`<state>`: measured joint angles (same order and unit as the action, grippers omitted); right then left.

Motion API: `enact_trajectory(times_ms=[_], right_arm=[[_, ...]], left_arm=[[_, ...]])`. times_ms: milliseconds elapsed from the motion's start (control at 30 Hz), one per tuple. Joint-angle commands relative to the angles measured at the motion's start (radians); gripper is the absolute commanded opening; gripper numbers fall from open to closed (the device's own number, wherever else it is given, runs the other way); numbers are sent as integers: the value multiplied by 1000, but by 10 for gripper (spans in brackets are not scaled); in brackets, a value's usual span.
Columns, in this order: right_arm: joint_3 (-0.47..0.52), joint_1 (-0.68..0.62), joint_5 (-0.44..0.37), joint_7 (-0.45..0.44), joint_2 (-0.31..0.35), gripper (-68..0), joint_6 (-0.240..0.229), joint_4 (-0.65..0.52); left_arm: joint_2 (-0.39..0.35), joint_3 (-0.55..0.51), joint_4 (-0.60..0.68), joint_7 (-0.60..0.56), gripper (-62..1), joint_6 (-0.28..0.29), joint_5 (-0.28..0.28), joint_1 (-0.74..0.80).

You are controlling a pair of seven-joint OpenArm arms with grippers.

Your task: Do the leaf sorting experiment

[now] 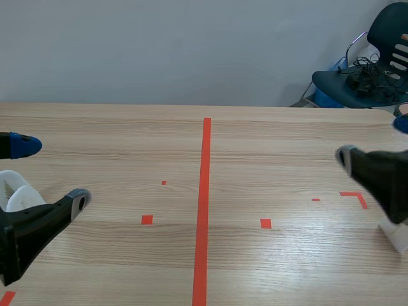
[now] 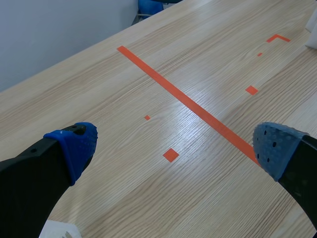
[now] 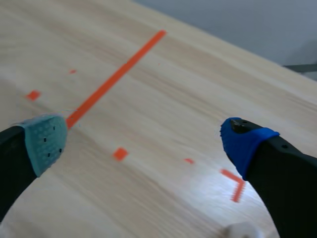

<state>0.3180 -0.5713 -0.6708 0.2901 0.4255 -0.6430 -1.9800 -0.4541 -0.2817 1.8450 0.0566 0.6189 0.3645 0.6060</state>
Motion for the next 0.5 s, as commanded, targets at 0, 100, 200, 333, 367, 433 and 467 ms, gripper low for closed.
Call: enact_trajectory(times_ms=[0,100,200,333,367,433,467], right_arm=[[-8,-29,-10,-20,1,4,42,-3],[-45,-67,-10,-39,1,4,84,-8],[-66,-68,-7,-61,-5,4,86,-7],[-85,-60,-6,-99,-5,4,86,-7],[-85,-60,-2,-99,-5,4,86,-7],[-85,-60,14,-111,-5,4,86,-7],[-85,-60,16,-114,-5,4,86,-7]], left_arm=[[5,1,0,-11,14,-2,14,-5],[5,1,0,-12,14,-2,14,-5],[5,1,0,-14,14,-2,15,-5],[5,1,0,-12,14,-2,16,-5],[5,1,0,-12,14,-2,16,-5],[5,1,0,-12,14,-2,16,-5],[5,1,0,-14,14,-2,16,-5]])
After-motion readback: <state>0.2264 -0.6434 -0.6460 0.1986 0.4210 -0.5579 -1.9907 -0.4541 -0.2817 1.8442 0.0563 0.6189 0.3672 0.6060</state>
